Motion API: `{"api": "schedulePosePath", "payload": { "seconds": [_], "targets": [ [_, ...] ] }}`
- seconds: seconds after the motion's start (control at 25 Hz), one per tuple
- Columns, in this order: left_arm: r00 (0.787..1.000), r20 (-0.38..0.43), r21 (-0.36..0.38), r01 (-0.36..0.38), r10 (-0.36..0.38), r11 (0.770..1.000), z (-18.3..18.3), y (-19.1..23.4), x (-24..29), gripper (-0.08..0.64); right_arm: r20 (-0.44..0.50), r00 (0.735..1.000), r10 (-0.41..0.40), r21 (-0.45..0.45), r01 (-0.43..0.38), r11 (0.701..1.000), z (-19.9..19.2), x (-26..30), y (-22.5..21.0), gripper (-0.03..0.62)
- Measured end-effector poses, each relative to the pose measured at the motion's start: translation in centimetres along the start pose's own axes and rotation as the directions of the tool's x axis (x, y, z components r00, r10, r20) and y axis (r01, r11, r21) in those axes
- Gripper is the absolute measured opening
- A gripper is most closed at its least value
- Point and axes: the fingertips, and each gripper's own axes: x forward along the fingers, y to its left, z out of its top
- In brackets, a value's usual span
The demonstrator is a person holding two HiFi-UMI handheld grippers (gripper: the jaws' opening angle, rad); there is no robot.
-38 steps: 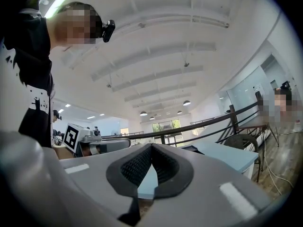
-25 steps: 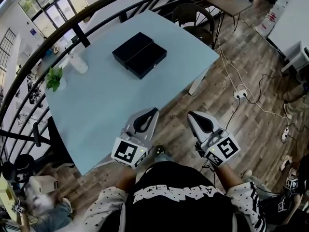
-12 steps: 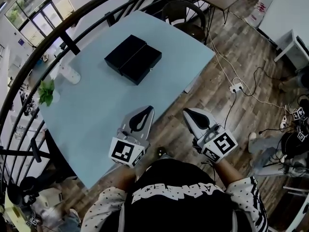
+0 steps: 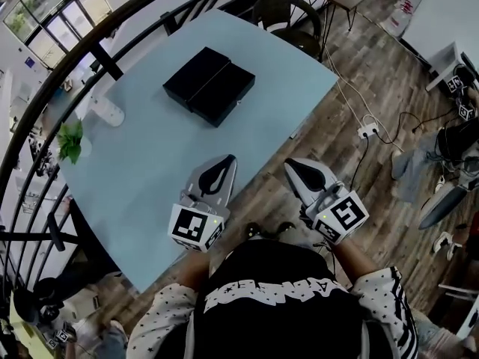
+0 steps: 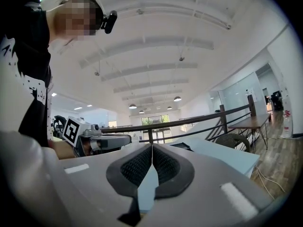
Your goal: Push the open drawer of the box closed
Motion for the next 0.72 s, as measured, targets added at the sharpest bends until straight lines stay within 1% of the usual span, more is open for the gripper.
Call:
{"api": "schedulePosePath", "payload": {
  "seconds": [0.16,0.4,0.56,0.72],
  "targets": [
    [0.999,-0.009,-0.001,-0.031,0.031,1.000,-0.5,1.2,0.5,0.000,-0.007,1.000,0.005,0.002,-0.005,1.000,-0.6,1.0,-0.9,-0.008],
    [0.993,-0.003,0.026,-0.118,0.118,0.993,-0.2,4.6,1.2,0.000,-0.006,1.000,0.027,-0.002,-0.027,1.000,-1.0,4.6,-3.1,-0.008],
    [0.981,-0.029,0.045,-0.189,0.190,0.981,-1.0,8.4,1.6,0.000,-0.015,0.997,0.072,-0.023,-0.072,0.997,-1.8,8.5,-4.3,-0.008],
    [0.963,-0.058,0.038,-0.262,0.263,0.964,-2.1,11.9,2.6,0.000,-0.045,0.994,0.097,-0.038,-0.098,0.994,-3.0,11.4,-6.2,-0.008]
  ]
}}
